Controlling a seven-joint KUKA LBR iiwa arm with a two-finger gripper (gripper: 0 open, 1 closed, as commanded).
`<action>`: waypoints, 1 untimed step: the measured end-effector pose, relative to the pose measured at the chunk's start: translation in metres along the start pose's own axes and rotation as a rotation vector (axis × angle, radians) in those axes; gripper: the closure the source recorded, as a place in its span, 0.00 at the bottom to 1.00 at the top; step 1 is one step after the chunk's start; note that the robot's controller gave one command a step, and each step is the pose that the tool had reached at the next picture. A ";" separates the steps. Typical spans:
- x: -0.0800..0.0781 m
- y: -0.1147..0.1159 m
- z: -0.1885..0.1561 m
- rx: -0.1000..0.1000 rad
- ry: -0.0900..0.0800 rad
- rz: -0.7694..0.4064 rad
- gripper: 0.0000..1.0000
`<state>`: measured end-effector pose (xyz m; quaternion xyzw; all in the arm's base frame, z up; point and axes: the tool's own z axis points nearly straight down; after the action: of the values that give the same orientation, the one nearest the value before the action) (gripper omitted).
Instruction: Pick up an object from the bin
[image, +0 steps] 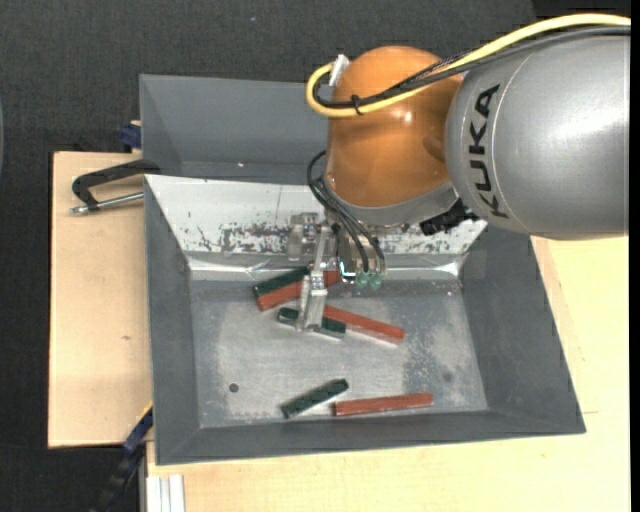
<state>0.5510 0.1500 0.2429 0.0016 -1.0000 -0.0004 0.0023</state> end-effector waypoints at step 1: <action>-0.002 -0.001 -0.004 -0.001 -0.008 0.002 0.00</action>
Offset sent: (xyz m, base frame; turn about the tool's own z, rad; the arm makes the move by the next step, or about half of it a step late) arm 0.0449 -0.0206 -0.1540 0.0991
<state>0.5526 0.1492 0.2470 0.0005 -1.0000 -0.0010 -0.0015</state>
